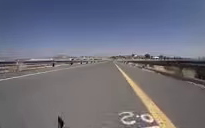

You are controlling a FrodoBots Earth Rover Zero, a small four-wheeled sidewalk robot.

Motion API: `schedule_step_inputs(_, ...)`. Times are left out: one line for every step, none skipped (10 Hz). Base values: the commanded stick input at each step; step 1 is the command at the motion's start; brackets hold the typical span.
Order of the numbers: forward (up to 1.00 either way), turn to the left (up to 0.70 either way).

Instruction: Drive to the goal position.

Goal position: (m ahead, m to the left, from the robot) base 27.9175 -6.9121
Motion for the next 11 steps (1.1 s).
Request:
schedule_step_inputs(1.0, 0.0)
schedule_step_inputs(1.0, 0.0)
schedule_step_inputs(1.0, 0.0)
schedule_step_inputs(1.0, 0.0)
schedule_step_inputs(1.0, 0.0)
schedule_step_inputs(1.0, 0.0)
schedule_step_inputs(1.0, 0.0)
schedule_step_inputs(1.0, 0.0)
schedule_step_inputs(1.0, 0.0)
schedule_step_inputs(1.0, 0.0)
schedule_step_inputs(1.0, 0.0)
